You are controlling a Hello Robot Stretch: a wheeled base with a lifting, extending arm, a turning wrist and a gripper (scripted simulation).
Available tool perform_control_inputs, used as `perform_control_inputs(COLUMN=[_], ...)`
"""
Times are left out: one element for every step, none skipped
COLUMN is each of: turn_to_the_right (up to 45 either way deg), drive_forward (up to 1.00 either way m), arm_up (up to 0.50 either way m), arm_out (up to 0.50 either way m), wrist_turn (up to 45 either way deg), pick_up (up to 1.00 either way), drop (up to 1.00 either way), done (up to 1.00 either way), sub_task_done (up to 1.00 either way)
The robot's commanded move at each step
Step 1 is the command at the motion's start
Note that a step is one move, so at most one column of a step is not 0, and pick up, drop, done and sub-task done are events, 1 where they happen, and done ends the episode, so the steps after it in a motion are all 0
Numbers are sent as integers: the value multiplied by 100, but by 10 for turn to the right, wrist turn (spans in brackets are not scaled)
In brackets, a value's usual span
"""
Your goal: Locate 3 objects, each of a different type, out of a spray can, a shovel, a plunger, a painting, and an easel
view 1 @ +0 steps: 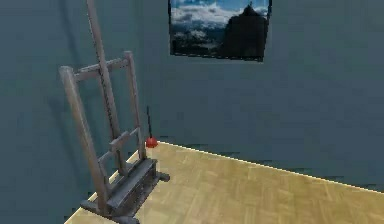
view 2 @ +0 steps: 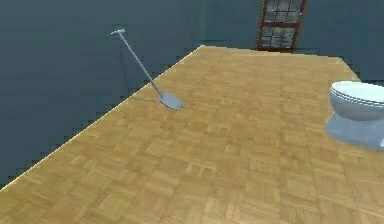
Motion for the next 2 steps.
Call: perform_control_inputs(turn_to_the_right=[60, 0], drive_forward=[0, 40], arm_up=[0, 0], arm_out=[0, 0], wrist_turn=[0, 0], pick_up=[0, 0], drop=[0, 0], done=[0, 0], sub_task_done=[0, 0])
